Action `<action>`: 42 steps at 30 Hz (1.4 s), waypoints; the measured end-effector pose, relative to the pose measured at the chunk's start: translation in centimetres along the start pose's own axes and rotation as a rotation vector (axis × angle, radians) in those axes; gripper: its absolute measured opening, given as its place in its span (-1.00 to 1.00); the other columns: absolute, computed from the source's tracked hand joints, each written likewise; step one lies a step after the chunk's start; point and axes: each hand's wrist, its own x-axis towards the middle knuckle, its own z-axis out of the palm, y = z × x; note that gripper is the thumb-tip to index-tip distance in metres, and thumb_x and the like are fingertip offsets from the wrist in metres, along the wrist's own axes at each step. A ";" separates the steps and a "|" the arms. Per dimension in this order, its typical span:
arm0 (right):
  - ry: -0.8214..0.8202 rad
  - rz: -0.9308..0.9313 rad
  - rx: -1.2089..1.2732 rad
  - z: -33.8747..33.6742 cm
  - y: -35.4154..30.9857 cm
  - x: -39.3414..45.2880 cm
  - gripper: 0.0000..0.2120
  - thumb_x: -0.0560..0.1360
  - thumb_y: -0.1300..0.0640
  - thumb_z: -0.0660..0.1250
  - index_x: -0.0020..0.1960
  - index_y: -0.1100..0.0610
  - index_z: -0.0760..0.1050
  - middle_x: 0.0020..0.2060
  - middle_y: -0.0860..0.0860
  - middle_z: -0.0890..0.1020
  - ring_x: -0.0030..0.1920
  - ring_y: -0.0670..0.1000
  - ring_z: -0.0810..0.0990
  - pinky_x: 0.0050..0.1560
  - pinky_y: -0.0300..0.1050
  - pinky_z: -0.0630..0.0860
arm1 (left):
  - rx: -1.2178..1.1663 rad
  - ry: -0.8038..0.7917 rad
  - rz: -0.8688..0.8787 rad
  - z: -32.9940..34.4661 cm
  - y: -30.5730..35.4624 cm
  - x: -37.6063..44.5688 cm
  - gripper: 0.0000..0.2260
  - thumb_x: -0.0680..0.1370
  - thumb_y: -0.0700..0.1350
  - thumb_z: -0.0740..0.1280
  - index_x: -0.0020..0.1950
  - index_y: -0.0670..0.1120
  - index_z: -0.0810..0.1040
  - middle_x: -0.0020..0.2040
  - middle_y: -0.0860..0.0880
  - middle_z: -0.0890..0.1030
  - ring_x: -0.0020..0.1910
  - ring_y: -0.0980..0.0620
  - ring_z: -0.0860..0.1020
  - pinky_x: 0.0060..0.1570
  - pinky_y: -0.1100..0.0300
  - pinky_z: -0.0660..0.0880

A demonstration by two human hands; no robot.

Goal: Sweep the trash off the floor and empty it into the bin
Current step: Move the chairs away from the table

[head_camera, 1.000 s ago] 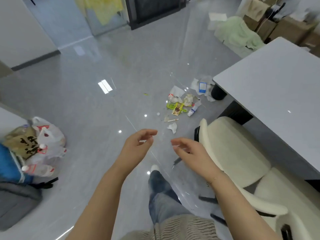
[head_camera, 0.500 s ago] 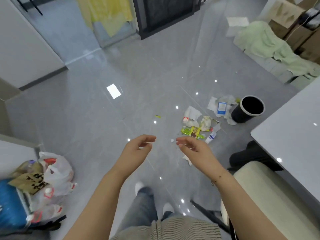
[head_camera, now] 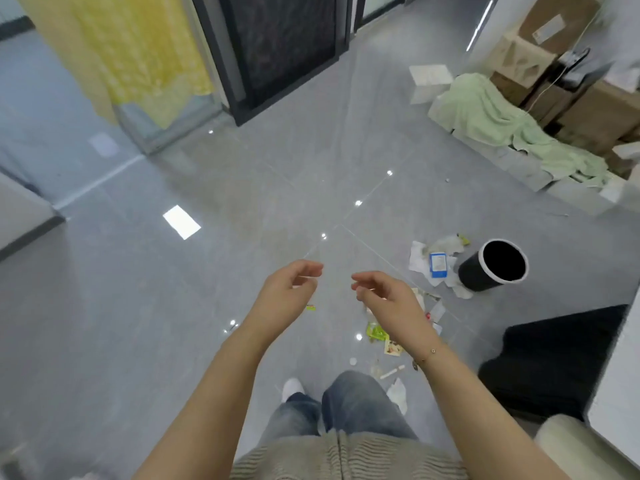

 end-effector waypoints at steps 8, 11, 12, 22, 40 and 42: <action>0.071 0.087 0.038 -3.0 -4.5 15.3 -0.80 0.53 0.21 0.28 0.04 -0.03 0.57 -0.02 -0.03 0.67 0.03 -0.03 0.62 -0.03 -0.38 0.47 | 0.013 -0.103 -0.015 -3.6 5.4 17.7 -0.74 0.57 -0.20 0.24 0.12 0.11 0.57 0.08 0.23 0.60 0.09 0.28 0.53 0.03 0.39 0.40; 0.109 0.090 0.074 -5.9 -5.8 23.3 -0.82 0.53 0.21 0.28 0.06 0.01 0.58 -0.01 0.01 0.67 0.04 0.00 0.62 -0.02 -0.38 0.47 | 0.051 -0.110 -0.004 -3.9 8.1 25.6 -0.74 0.58 -0.20 0.23 0.16 0.08 0.58 0.07 0.25 0.60 0.08 0.30 0.52 0.02 0.41 0.40; 0.120 0.079 0.073 -6.6 -6.2 25.2 -0.82 0.53 0.21 0.28 0.07 0.01 0.57 -0.01 0.02 0.67 0.04 -0.01 0.62 -0.02 -0.38 0.47 | 0.063 -0.109 0.000 -4.1 8.9 27.1 -0.74 0.58 -0.20 0.23 0.16 0.08 0.58 0.07 0.25 0.59 0.08 0.31 0.52 0.03 0.40 0.40; 0.171 0.058 0.139 -21.8 -14.2 49.5 -0.80 0.54 0.17 0.27 0.11 -0.02 0.56 0.01 -0.01 0.66 0.01 -0.06 0.61 -0.17 -0.53 0.46 | 0.137 -0.152 0.083 -0.1 25.1 54.1 -0.74 0.58 -0.22 0.24 0.12 0.10 0.58 0.08 0.20 0.62 0.12 0.22 0.56 0.08 0.38 0.42; 0.693 0.305 0.372 -55.6 -13.4 71.5 -0.75 0.50 0.24 0.30 -0.04 -0.11 0.56 -0.06 -0.02 0.66 -0.12 -0.06 0.62 -0.10 -0.24 0.50 | 0.317 -0.757 0.225 27.6 49.1 90.0 -0.74 0.59 -0.20 0.22 0.19 0.05 0.57 0.14 0.18 0.59 0.14 0.21 0.52 0.01 0.42 0.39; 0.741 0.341 0.427 -59.8 -13.3 72.3 -0.80 0.53 0.21 0.27 0.03 -0.05 0.56 -0.02 -0.03 0.66 -0.08 -0.07 0.64 -0.05 -0.24 0.51 | 0.344 -0.836 0.249 32.0 52.4 92.2 -0.74 0.59 -0.20 0.22 0.20 0.04 0.57 0.14 0.18 0.59 0.13 0.22 0.52 0.01 0.43 0.40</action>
